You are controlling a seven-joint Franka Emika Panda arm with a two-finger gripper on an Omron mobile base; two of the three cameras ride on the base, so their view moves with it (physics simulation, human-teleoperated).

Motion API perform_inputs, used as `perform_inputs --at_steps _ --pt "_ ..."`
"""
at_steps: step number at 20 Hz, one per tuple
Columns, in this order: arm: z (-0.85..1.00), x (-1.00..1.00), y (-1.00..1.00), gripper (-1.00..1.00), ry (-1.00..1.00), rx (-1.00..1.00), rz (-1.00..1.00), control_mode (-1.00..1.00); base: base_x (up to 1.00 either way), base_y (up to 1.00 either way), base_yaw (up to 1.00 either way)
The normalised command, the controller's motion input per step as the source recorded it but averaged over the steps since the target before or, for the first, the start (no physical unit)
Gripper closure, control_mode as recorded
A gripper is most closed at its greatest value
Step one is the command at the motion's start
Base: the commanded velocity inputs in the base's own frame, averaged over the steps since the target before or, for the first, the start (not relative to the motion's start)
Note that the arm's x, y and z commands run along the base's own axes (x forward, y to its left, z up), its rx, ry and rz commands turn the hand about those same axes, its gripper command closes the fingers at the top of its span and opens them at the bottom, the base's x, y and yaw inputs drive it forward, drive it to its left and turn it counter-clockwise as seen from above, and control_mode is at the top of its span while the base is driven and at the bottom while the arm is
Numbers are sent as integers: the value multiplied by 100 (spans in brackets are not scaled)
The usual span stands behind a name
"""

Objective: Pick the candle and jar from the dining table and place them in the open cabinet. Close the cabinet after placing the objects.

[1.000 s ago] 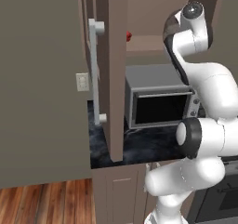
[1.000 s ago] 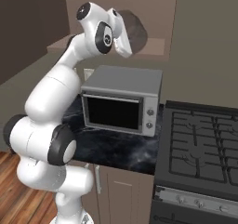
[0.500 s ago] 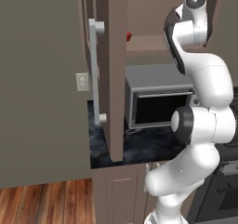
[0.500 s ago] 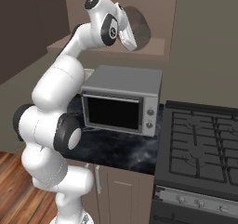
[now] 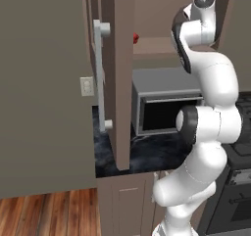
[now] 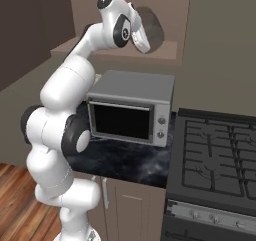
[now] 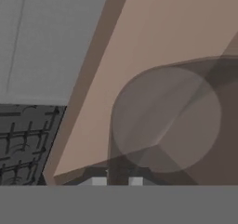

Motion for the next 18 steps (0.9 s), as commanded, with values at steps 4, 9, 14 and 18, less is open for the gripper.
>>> perform_inputs --at_steps 4,9,14,18 --pt "-1 27 0 -100 0 0 0 -100 0 0 0" --pt "1 -1 -3 -100 0 -3 1 -100 0 0 0" --pt "12 -10 -13 -100 -4 -9 1 -100 0 0 0" --pt "23 -6 -12 -100 -7 -8 0 -100 0 0 0"
